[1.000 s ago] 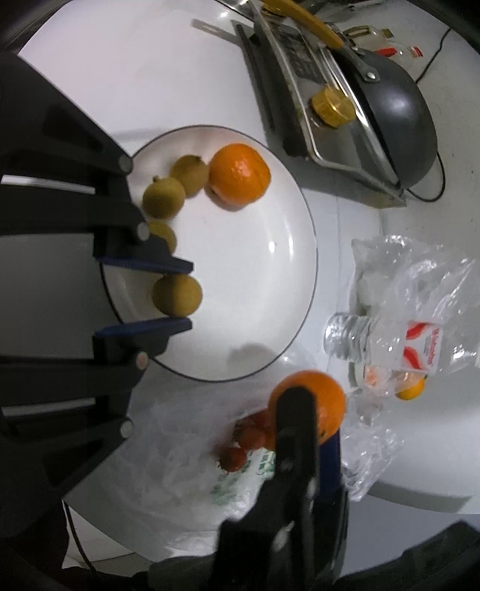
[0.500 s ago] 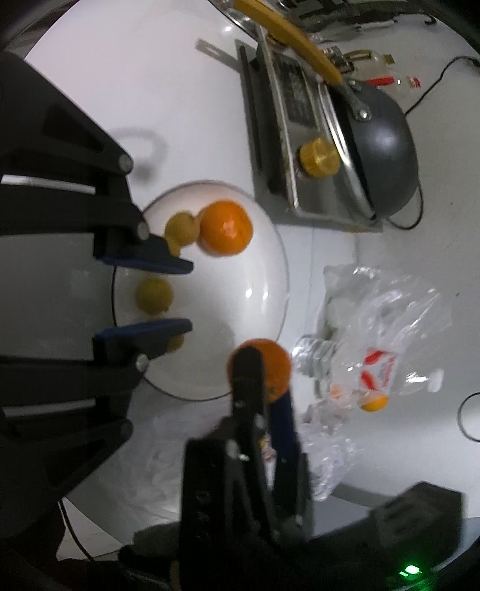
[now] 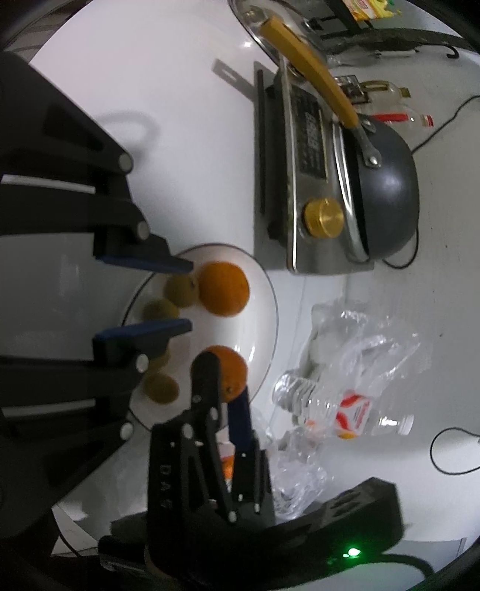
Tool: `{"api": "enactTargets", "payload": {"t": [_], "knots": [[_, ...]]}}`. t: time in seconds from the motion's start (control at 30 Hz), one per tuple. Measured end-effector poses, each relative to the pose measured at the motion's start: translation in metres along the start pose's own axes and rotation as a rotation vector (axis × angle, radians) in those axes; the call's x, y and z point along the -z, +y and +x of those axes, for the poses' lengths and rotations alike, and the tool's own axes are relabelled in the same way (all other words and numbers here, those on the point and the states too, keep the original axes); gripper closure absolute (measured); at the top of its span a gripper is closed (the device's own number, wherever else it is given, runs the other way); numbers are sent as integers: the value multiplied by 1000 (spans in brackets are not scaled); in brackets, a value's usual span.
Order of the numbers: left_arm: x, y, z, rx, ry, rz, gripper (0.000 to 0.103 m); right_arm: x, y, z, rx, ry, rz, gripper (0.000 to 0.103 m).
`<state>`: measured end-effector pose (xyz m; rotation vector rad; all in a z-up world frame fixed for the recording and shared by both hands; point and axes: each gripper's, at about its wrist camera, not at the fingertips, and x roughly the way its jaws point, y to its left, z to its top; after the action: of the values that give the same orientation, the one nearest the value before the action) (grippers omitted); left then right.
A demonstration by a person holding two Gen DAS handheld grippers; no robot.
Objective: Organize fruits
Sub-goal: 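Open the left tool over the plate while the right tool lowers and releases the mandarin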
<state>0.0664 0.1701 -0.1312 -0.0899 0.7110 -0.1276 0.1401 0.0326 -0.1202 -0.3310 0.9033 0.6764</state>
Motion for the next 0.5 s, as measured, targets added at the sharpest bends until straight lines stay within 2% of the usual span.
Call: {"api": "enactTargets", "payload": {"t": [0.3, 0.5], "knots": [[2, 13, 1, -14, -7, -23, 77, -5, 10, 20, -38, 39, 14, 57], [3, 16, 1, -26, -5, -28, 77, -6, 8, 20, -48, 32, 24, 56]]}}
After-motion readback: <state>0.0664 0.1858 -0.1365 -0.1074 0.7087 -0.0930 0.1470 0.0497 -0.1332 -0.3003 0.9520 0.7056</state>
